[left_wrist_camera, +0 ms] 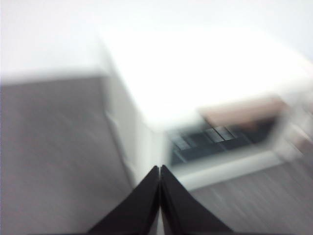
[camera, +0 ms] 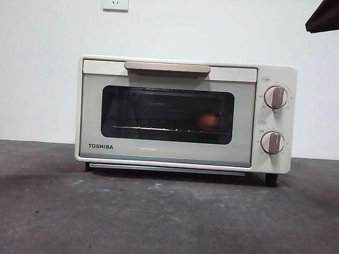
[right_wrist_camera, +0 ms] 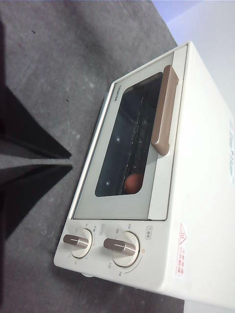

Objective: Eggoven

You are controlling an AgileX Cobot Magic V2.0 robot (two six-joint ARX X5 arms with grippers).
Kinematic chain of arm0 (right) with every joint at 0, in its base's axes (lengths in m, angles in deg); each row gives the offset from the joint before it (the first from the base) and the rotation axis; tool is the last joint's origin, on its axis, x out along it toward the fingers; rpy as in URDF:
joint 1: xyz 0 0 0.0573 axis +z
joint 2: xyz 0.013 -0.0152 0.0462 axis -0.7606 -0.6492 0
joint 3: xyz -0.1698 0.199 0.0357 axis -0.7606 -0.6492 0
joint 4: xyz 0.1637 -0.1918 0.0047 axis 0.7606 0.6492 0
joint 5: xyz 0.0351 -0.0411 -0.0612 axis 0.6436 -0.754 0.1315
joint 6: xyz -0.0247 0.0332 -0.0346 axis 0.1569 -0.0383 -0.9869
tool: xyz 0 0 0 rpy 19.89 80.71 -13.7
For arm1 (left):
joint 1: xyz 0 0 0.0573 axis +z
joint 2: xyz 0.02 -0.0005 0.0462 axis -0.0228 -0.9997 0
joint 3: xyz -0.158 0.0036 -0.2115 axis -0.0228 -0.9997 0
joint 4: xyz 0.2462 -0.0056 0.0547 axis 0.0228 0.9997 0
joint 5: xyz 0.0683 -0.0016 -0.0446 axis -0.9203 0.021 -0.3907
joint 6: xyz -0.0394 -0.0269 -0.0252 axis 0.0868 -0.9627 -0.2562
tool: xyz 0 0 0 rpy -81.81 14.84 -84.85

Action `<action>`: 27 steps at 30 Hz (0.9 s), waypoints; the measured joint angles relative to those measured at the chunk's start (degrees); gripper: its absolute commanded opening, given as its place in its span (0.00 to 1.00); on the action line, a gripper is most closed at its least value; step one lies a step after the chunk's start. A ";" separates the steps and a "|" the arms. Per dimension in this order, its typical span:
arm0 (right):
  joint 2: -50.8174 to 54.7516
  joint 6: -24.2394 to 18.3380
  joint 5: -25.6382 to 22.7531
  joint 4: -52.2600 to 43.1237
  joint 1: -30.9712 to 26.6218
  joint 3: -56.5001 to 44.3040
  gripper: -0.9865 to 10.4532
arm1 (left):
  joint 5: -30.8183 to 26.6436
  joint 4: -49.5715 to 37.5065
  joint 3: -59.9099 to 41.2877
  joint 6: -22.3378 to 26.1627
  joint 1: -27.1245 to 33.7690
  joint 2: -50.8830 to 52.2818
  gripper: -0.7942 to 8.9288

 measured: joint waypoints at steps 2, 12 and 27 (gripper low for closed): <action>0.00 0.00 -0.02 0.02 0.00 0.00 0.09 | -0.13 -3.78 -1.97 2.03 4.83 3.26 0.09; 0.00 0.00 0.00 0.02 0.00 0.00 0.09 | -8.68 -12.83 -18.60 5.33 18.01 20.09 0.09; 0.00 0.00 0.00 0.02 0.00 0.00 0.09 | -8.68 -10.64 -37.00 4.87 19.47 35.54 0.09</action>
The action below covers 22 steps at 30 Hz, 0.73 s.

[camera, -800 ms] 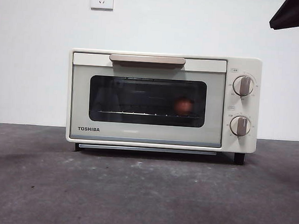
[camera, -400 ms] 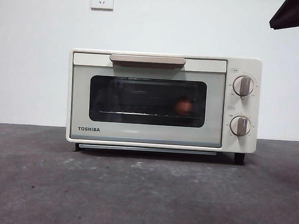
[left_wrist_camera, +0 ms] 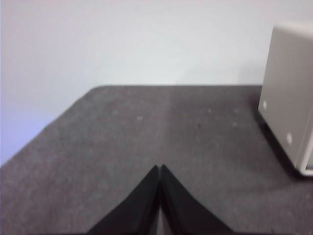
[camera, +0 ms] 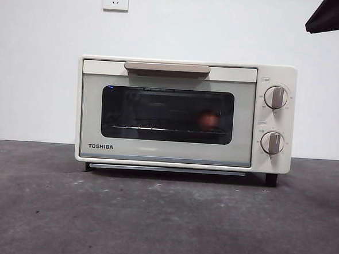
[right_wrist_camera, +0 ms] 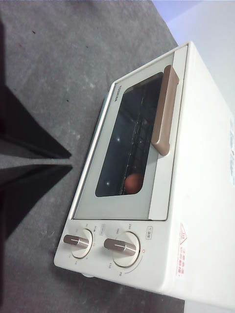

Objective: Eggoven

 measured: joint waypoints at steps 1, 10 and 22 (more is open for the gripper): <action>0.00 0.00 0.00 0.00 0.00 0.00 0.09 | 0.00 0.26 -0.83 0.00 0.00 0.63 0.09; 0.00 0.00 0.00 0.00 0.00 0.00 0.09 | 0.15 5.97 -2.23 -2.16 0.02 1.51 0.09; 0.00 0.00 0.00 -0.02 0.00 0.00 0.09 | 0.24 6.03 -2.21 -7.15 0.02 1.51 0.09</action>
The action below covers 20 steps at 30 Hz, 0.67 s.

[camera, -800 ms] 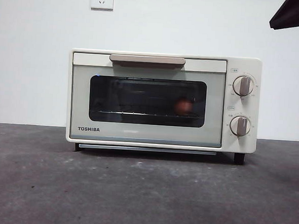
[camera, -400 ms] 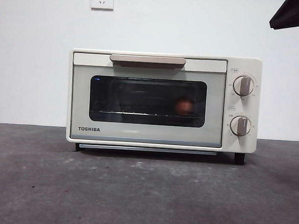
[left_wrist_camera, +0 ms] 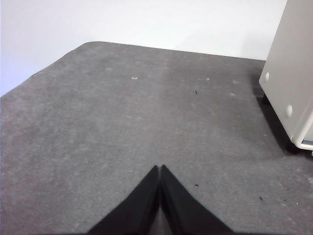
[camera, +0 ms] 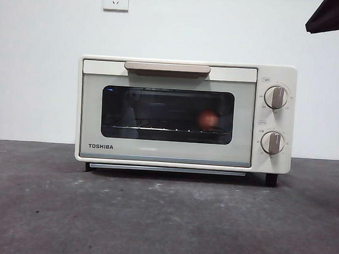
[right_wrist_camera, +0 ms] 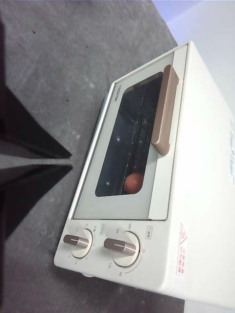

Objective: Eggoven

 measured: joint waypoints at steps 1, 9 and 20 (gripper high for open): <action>0.00 0.00 0.00 0.02 0.00 0.00 0.09 | 0.00 -0.02 0.00 -0.04 0.00 0.00 0.09; 0.00 0.00 0.00 0.00 0.00 0.00 0.09 | 0.00 -0.02 0.00 -0.15 0.00 0.00 0.09; 9.07 -3.72 -2.49 -1.77 -11.61 -1.31 0.09 | 0.00 -0.02 0.00 -0.17 0.00 0.00 0.09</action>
